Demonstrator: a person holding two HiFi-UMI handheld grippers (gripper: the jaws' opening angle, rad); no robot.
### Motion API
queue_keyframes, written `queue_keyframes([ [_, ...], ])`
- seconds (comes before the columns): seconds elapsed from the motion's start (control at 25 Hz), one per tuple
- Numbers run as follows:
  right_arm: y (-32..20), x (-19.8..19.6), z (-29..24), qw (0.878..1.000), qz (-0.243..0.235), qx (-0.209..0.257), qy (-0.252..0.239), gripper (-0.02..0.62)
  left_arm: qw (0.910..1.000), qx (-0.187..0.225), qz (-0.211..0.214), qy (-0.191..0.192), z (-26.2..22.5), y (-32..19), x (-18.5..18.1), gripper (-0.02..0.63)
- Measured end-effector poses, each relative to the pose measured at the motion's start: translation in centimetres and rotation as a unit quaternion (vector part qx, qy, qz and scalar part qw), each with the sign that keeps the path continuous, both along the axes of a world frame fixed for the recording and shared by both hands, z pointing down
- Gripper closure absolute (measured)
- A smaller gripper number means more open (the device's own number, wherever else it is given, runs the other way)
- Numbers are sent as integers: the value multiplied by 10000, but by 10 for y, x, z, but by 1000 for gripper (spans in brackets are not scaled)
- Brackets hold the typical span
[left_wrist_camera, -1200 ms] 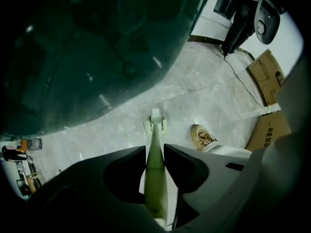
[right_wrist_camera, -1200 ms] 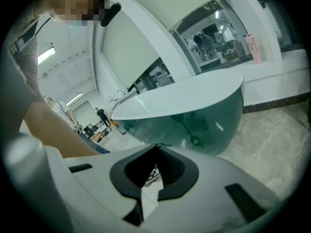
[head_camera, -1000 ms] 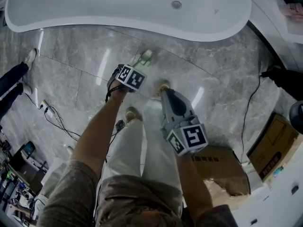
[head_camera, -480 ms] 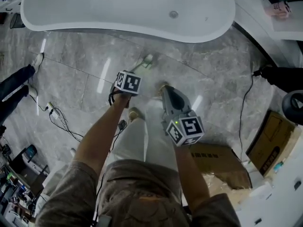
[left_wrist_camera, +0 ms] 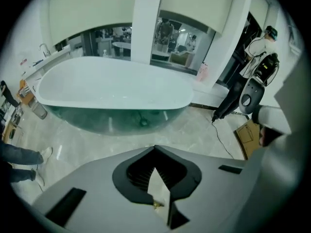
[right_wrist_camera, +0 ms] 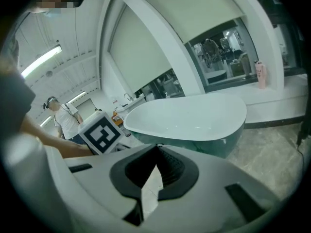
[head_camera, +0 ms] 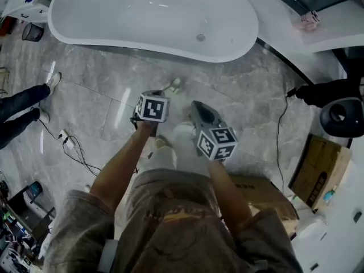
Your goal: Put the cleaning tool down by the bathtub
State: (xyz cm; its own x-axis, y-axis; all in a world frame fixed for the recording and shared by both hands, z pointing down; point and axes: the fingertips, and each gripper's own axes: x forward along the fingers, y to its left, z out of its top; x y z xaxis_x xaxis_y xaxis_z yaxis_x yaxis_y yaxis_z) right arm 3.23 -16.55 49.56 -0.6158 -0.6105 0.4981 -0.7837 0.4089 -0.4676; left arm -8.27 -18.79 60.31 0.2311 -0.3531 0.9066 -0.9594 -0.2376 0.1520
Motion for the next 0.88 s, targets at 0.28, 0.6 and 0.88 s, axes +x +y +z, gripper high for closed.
queue_keyframes([
  [0.28,-1,-6,-67,9996,-164,214,12,595,9962,859,7,126,-115,0,-14,601],
  [0.6,15,-30,-138,9950,-751,631,-200,595,9799,1858,375,626,-226,14,2,601],
  [0.88,31,-48,-206,9830,-1150,1409,-249,595,9504,2803,718,1142,-315,31,-5,601],
])
